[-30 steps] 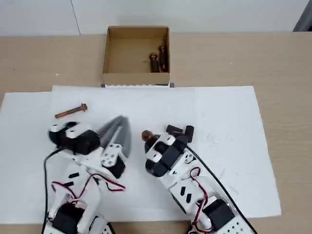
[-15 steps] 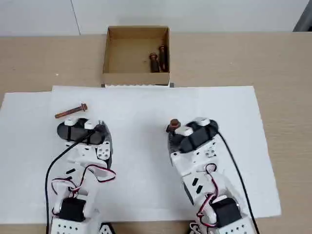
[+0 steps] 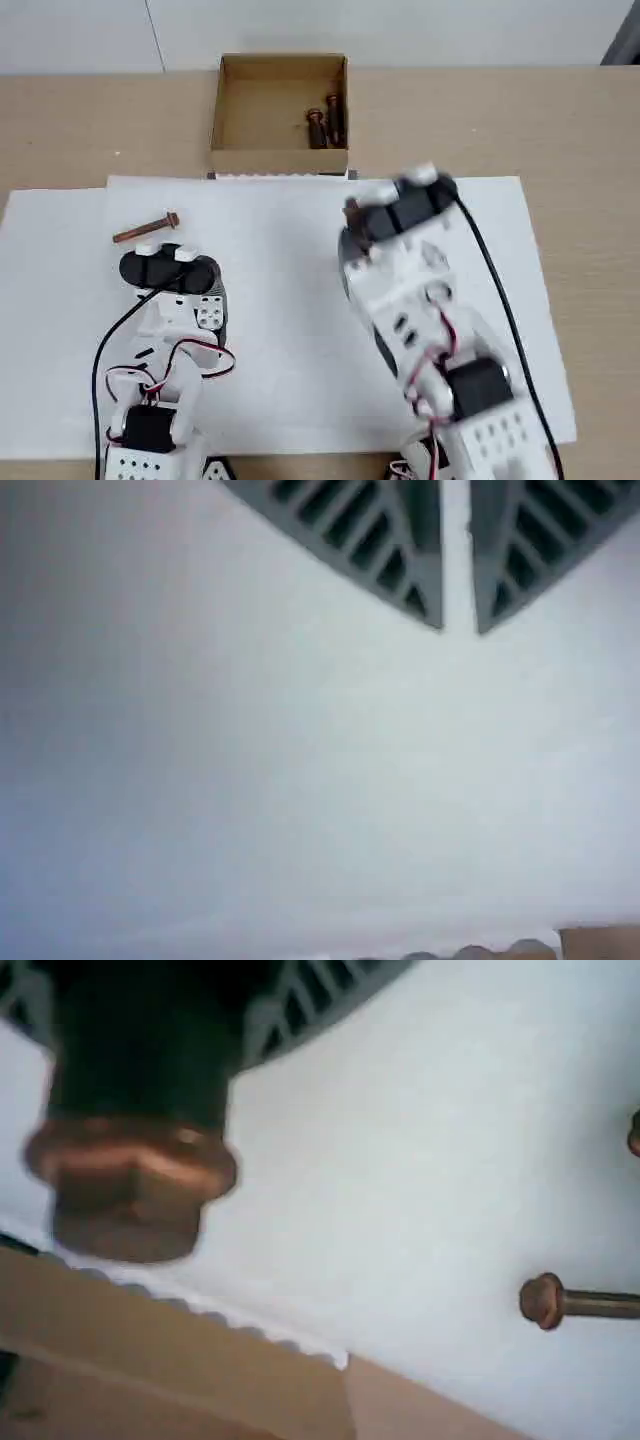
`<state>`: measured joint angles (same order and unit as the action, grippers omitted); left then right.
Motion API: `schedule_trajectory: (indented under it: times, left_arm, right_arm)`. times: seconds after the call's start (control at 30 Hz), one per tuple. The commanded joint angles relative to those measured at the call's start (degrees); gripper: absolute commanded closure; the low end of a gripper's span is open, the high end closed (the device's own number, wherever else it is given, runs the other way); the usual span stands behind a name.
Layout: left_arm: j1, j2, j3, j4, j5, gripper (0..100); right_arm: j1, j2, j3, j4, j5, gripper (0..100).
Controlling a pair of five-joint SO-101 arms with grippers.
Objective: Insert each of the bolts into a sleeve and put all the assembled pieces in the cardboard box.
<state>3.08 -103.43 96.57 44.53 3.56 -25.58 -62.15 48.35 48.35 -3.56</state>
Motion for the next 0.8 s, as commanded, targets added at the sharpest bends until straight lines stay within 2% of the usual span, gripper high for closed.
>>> schedule_trajectory:
  times: [0.0,0.23,0.5,0.77]
  left_arm:
    - [-1.32,-0.44,-0.13,0.18,-0.18,99]
    - [-2.99,-0.26,-0.13,2.90,-0.35,99]
    - [-3.08,-0.35,-0.13,4.31,-0.18,99]
    - [-2.99,-0.26,-0.13,5.19,-0.18,99]
  right_arm:
    - [1.71,15.34,-12.92,-2.24,-0.53,99.6]
    - [4.88,41.10,-28.75,-13.05,-0.18,99.6]
    - [4.97,68.26,-53.80,-14.02,0.00,99.6]
    - [4.62,91.38,-79.65,-16.92,6.86,99.6]
